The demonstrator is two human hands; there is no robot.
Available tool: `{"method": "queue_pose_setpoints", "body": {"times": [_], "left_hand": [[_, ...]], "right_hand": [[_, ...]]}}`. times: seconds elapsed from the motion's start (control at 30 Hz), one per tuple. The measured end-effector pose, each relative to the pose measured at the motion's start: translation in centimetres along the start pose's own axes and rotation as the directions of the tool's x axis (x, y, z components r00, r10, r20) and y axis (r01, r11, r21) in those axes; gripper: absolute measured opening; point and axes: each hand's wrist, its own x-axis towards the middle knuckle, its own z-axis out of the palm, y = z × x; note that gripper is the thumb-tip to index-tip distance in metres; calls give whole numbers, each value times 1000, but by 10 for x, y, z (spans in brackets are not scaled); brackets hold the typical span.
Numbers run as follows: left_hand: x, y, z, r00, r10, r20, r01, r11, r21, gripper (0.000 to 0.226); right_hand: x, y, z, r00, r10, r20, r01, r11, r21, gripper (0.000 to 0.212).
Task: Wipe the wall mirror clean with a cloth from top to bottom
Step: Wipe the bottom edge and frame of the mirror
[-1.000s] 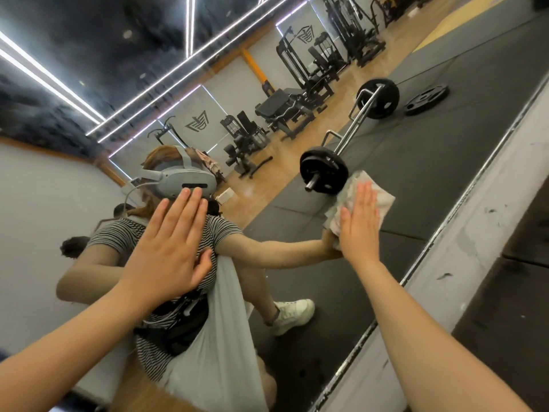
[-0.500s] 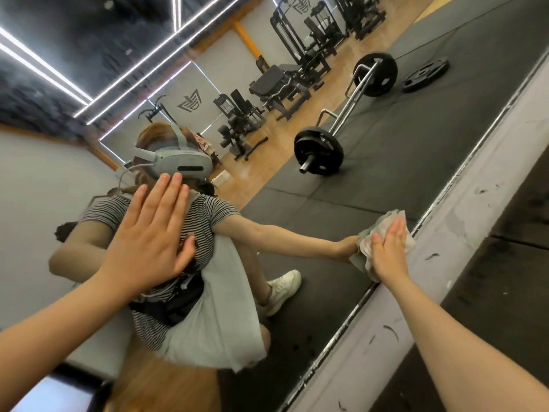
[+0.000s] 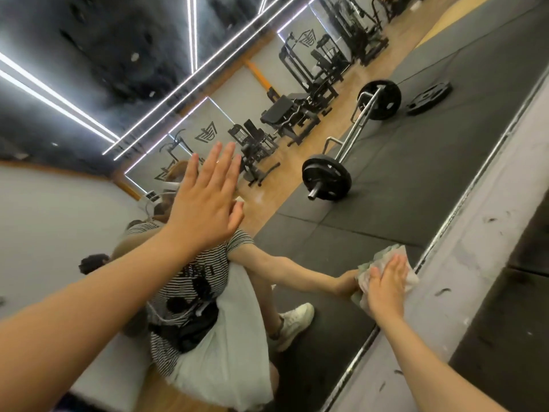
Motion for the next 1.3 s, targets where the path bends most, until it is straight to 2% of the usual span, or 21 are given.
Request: {"method": "queue_pose_setpoints", "body": {"times": [0.13, 0.3, 0.37, 0.53, 0.67, 0.87, 1.0, 1.1, 1.3], "left_hand": [[15, 17, 23, 1000, -28, 11, 28, 1000, 15, 72], [14, 19, 26, 999, -31, -20, 31, 999, 34, 74], [14, 20, 26, 999, -33, -23, 33, 999, 36, 75], [13, 21, 26, 994, -83, -68, 83, 996, -14, 82], [14, 21, 26, 994, -103, -37, 103, 995, -4, 79], [14, 20, 27, 997, -75, -4, 75, 997, 3, 77], [15, 20, 26, 997, -75, 2, 74, 997, 7, 76], [15, 20, 24, 997, -79, 5, 79, 997, -2, 77], [14, 21, 26, 997, -82, -10, 82, 997, 0, 79]], "right_hand": [[15, -27, -1, 999, -5, -52, 6, 999, 32, 61], [21, -100, 8, 961, -212, -177, 221, 975, 32, 59], [17, -132, 15, 931, -319, -179, 324, 946, -1, 61], [10, -204, 30, 826, -553, -110, 541, 832, -121, 61], [15, -243, 25, 672, -740, -19, 731, 667, -143, 58], [26, -242, 34, 583, -803, -121, 752, 590, -293, 61], [37, -234, 33, 527, -836, -153, 779, 547, -306, 60], [42, -224, 30, 535, -831, -154, 771, 554, -314, 60], [58, -176, 15, 671, -719, -185, 669, 693, -267, 60]]}}
